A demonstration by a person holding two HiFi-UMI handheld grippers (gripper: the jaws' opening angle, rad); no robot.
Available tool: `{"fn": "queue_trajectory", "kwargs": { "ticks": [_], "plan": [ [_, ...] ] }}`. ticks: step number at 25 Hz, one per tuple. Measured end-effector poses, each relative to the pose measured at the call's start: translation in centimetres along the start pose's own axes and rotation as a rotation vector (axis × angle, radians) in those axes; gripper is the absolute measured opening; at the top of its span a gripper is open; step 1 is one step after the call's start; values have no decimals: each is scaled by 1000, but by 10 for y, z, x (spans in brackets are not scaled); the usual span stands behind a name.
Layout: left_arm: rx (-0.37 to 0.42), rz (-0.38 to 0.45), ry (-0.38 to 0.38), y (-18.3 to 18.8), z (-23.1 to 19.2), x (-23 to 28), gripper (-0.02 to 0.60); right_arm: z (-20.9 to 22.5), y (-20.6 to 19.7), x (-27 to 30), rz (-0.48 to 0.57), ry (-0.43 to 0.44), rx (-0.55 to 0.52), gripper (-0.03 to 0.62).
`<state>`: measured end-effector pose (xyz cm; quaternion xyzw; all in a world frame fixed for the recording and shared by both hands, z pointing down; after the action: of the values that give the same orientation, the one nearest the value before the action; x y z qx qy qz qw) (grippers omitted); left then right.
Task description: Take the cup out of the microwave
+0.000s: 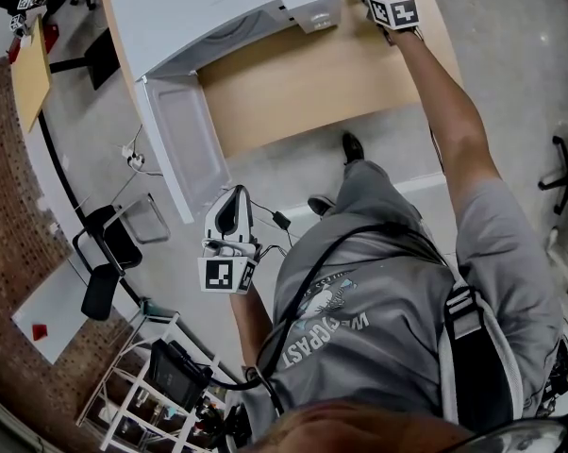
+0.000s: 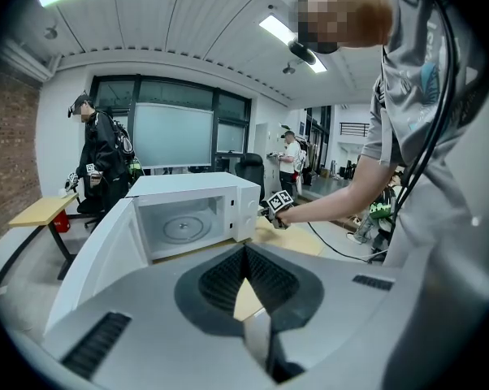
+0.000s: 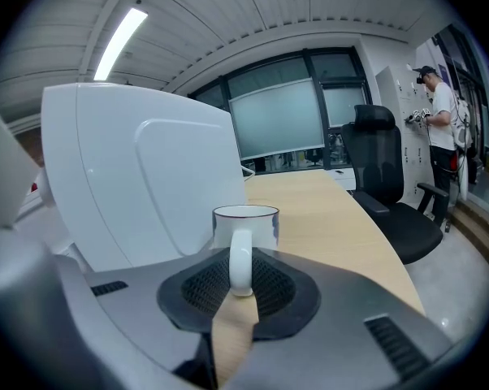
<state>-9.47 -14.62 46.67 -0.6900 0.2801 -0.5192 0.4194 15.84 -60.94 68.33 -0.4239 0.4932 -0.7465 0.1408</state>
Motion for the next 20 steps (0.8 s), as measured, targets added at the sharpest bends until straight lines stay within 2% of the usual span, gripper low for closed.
{"fn": "queue_trajectory", "kwargs": {
  "ticks": [10,20],
  "plan": [
    [0,9,-13,1,5,4,43,-2,-12,-5,48,4,-26,67],
    [-4,7,-13,-7,8,2,43,-12,-37,-3,22,38,-97,69]
  ]
}}
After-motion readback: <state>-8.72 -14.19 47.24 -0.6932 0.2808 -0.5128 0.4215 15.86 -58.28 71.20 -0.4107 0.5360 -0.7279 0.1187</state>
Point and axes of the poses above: the fingertips, and each gripper's own axes: x forward along the fingers, z to its right, y out of its top, the point moved 3 cm from there along -x, backward along the fingers, and after that the axes turned 1 degree about -x, right-handed, at the moved point
